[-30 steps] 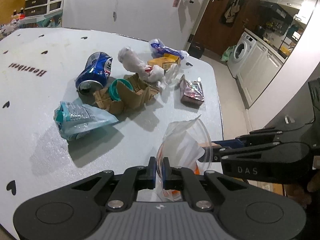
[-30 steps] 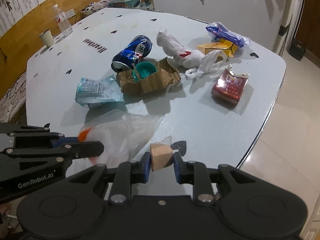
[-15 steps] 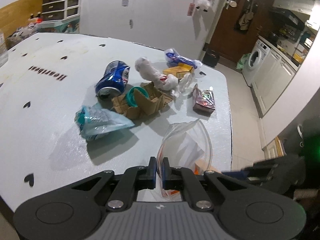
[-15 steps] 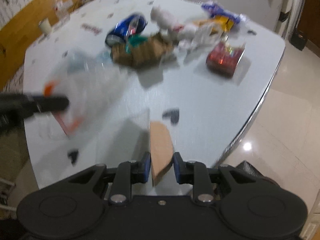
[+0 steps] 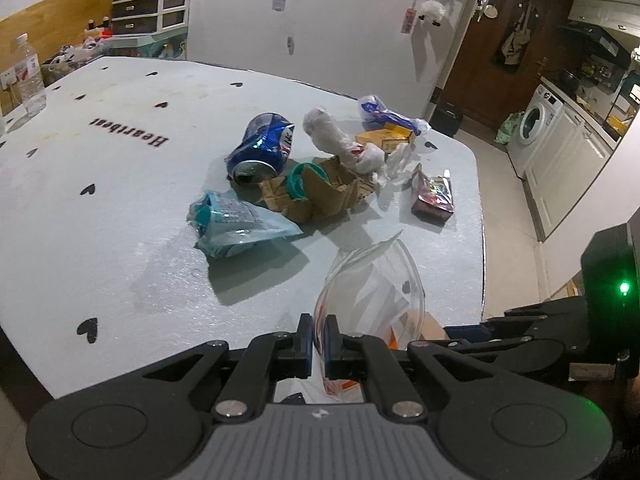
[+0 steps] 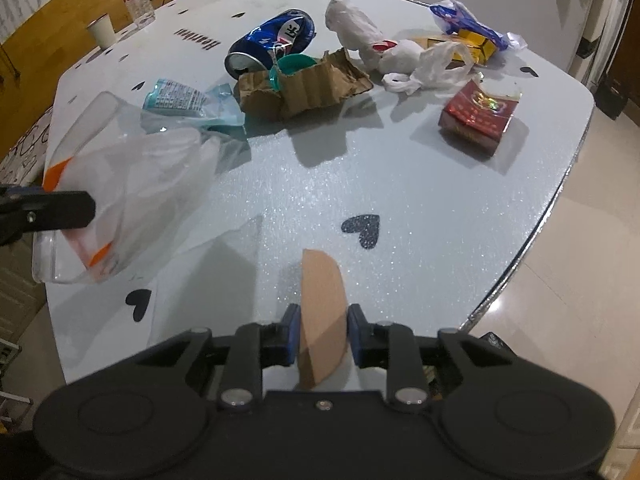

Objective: Collect trash
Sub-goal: 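Lift the clear bag and wooden wedge and carry both toward the trash bin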

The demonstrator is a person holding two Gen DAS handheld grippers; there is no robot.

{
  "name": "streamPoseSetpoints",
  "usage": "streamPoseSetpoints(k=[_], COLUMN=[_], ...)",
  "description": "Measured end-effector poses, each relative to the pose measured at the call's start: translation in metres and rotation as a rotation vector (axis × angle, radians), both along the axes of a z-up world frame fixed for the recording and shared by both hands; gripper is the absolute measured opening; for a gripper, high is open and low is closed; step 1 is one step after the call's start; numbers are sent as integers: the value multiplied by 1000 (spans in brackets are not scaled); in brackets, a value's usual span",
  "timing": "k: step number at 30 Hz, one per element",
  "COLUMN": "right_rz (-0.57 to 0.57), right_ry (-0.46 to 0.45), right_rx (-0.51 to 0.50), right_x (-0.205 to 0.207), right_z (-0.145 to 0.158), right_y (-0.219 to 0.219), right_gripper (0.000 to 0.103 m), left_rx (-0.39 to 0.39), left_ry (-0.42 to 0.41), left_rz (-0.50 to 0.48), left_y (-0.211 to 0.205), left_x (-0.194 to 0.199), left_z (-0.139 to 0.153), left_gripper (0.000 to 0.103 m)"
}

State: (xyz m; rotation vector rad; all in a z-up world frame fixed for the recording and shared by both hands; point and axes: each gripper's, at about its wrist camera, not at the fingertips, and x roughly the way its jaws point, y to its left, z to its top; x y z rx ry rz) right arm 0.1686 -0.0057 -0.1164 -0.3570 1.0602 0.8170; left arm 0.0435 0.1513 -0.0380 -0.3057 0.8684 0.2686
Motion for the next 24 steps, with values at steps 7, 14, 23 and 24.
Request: streamPoseSetpoints(k=[7,14,23,24], right_rz=[-57,-123,-228,-247], right_ry=[-46,-121,-165,-167], right_rx=[79,181,209,208], right_x=[4,7,15,15], right_z=[33,82,108,108], right_y=[-17,-56,-127,-138], right_gripper=[26,26,26,26], left_rx=[23,35,36,34], left_ry=[-9,-44,-82,-83], left_rz=[-7,-46,-143,-158], left_y=[-4,-30,-92,-100], left_x=[10,31,63,66], left_z=[10,23,37,37], left_gripper=[4,4,4,4])
